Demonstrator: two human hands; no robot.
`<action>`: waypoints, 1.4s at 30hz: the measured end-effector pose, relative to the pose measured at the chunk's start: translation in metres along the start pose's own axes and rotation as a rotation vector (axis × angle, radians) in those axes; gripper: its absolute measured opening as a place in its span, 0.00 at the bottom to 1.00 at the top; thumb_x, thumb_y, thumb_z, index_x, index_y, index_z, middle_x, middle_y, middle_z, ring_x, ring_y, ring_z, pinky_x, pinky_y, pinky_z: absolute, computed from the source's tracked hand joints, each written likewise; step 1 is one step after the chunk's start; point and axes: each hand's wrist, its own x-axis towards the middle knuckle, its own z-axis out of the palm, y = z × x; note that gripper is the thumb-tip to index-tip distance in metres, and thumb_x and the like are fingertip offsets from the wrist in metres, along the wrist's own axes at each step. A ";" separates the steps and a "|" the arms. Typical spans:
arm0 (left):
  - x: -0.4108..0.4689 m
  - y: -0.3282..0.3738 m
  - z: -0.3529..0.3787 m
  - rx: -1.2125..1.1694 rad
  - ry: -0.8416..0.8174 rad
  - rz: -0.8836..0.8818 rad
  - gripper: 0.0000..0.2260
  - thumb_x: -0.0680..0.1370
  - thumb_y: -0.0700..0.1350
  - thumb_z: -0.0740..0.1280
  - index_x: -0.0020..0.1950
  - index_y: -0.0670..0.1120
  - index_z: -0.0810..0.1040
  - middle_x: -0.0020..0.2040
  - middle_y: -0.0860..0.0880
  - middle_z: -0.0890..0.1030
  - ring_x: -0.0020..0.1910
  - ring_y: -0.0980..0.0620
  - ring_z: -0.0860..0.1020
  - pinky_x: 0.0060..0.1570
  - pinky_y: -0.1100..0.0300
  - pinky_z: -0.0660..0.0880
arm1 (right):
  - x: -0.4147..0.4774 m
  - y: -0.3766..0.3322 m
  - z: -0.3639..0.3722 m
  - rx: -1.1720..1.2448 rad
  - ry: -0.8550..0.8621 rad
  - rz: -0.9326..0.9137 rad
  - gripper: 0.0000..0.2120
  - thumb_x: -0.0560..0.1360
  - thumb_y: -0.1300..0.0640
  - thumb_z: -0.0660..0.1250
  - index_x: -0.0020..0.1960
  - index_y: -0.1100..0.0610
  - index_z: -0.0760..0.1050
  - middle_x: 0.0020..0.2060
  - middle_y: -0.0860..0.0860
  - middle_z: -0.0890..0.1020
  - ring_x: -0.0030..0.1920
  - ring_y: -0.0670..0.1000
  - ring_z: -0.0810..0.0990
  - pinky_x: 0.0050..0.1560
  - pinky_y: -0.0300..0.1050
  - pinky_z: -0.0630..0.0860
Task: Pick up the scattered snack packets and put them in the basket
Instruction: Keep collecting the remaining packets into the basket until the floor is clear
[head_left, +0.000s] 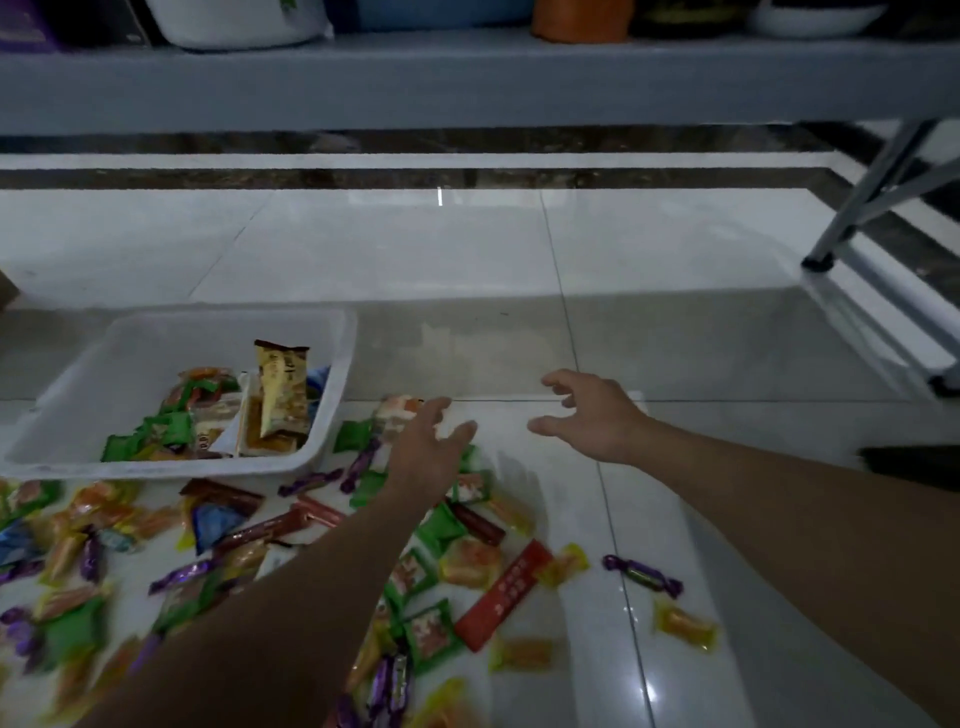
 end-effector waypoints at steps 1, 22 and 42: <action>-0.006 -0.001 0.013 -0.025 0.002 -0.031 0.21 0.77 0.51 0.68 0.69 0.48 0.71 0.67 0.47 0.73 0.59 0.50 0.73 0.55 0.56 0.73 | -0.005 0.012 -0.002 0.006 -0.007 0.013 0.33 0.70 0.44 0.73 0.72 0.51 0.67 0.67 0.52 0.72 0.65 0.53 0.72 0.65 0.48 0.71; -0.066 -0.021 0.128 0.174 -0.105 -0.060 0.23 0.76 0.51 0.70 0.70 0.53 0.70 0.67 0.46 0.73 0.63 0.48 0.72 0.61 0.53 0.73 | -0.102 0.163 0.026 -0.286 -0.323 0.131 0.40 0.59 0.48 0.81 0.67 0.50 0.67 0.61 0.50 0.73 0.61 0.52 0.74 0.56 0.45 0.74; -0.064 -0.036 0.186 0.694 -0.379 0.337 0.22 0.74 0.50 0.70 0.68 0.54 0.73 0.56 0.48 0.74 0.57 0.48 0.70 0.53 0.55 0.68 | -0.084 0.196 0.027 0.041 -0.008 0.219 0.13 0.60 0.52 0.80 0.39 0.49 0.78 0.40 0.48 0.82 0.42 0.48 0.80 0.44 0.40 0.77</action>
